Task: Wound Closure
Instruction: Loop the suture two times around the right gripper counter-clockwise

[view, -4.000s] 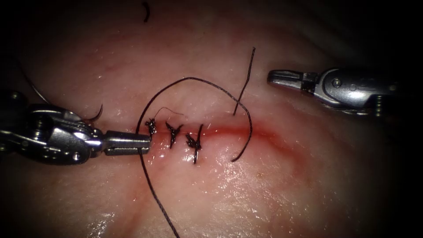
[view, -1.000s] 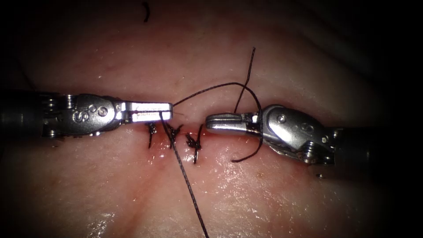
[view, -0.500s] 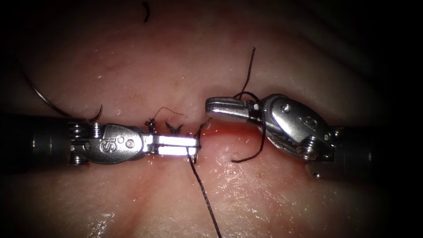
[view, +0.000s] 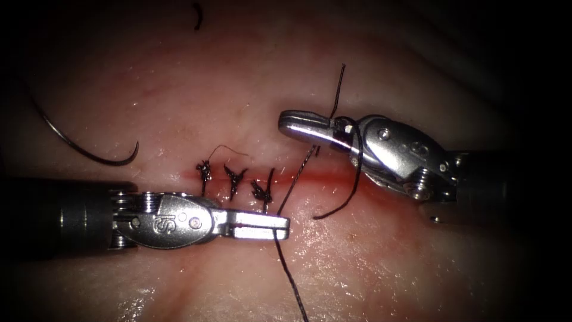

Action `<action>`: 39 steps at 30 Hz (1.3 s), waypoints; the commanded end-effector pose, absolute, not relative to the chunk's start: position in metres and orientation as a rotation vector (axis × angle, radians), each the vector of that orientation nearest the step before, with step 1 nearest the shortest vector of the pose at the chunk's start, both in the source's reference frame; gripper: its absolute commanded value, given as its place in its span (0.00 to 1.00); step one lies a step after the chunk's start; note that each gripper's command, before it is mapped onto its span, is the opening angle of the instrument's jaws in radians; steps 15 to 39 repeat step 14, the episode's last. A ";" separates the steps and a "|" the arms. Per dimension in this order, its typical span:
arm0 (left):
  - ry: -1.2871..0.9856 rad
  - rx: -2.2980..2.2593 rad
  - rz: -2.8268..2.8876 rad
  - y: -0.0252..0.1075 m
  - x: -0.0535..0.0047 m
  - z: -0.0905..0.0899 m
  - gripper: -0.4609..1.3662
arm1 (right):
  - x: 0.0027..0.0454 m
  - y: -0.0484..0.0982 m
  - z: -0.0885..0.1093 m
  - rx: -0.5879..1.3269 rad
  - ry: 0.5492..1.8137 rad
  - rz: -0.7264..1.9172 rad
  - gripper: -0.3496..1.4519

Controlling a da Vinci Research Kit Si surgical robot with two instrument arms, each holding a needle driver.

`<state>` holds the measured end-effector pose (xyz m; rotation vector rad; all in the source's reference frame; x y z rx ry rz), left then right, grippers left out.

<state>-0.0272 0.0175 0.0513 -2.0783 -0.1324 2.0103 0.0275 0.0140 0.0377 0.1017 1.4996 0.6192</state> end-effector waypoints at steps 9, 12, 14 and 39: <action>-0.134 -2.090 2.015 0.018 -0.0269 0.050 0.06 | 0.0280 0.014 0.038 0.082 1.378 0.586 0.00; -0.134 -2.091 2.015 0.018 -0.0269 0.050 0.06 | 0.0280 0.014 0.038 0.079 1.377 0.579 0.00; -0.129 -2.094 2.018 0.018 -0.0269 0.050 0.06 | 0.0280 0.014 0.038 0.080 1.377 0.579 0.00; -0.129 -2.094 2.018 0.018 -0.0269 0.050 0.06 | 0.0280 0.014 0.038 0.080 1.377 0.579 0.00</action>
